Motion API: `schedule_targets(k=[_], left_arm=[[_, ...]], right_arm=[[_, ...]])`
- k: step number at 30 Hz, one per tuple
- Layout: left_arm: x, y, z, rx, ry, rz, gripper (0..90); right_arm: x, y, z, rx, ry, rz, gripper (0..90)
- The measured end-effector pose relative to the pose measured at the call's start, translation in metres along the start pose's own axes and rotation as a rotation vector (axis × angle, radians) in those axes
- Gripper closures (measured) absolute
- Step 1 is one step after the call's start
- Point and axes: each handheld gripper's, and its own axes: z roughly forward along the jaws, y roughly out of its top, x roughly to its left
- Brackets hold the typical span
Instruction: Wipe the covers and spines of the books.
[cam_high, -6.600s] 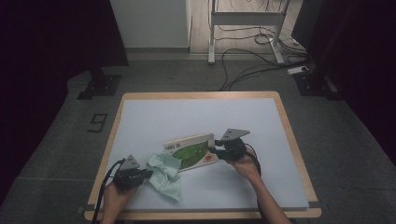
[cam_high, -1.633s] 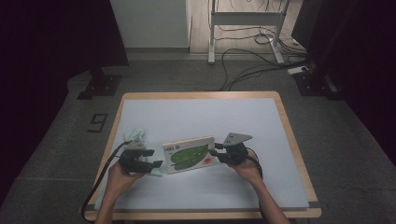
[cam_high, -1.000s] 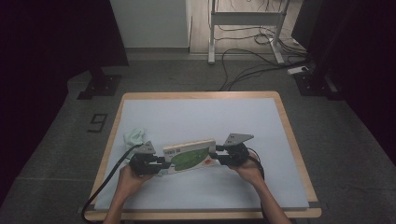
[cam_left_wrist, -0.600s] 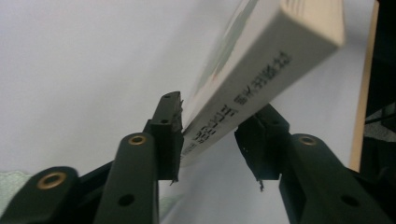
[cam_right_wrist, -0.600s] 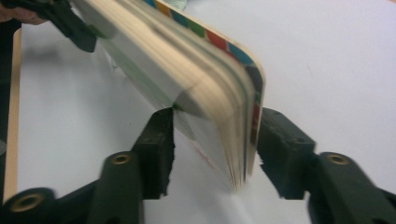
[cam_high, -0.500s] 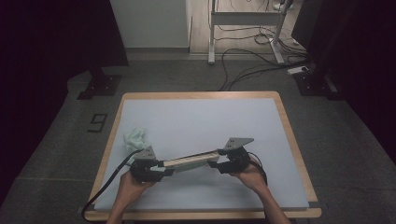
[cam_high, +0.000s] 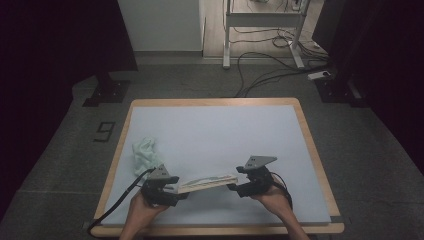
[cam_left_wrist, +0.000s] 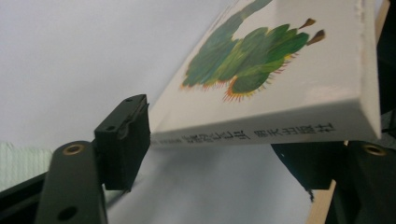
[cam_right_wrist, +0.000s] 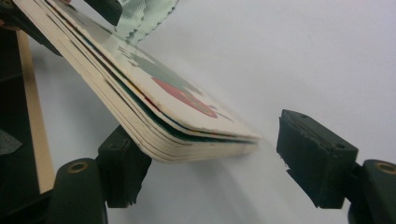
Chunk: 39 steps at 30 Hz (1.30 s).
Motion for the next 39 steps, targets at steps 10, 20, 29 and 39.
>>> schedule_targets(k=[10,20,29,39], left_arm=[[-0.019,-0.024,-0.001,0.013,0.072,-0.014,21.5],[-0.034,-0.045,0.004,0.026,0.092,-0.011,21.8],[-0.047,-0.052,0.008,0.030,0.034,0.007,18.4],[-0.052,-0.055,0.017,0.082,0.092,0.083,17.7]], right_arm=[[0.014,-0.022,-0.005,0.022,-0.016,-0.001,25.8],[0.025,-0.045,-0.002,0.040,-0.011,-0.015,25.7],[0.031,-0.059,0.001,0.069,0.006,-0.035,25.1],[0.032,-0.068,0.003,0.078,0.037,-0.043,23.4]])
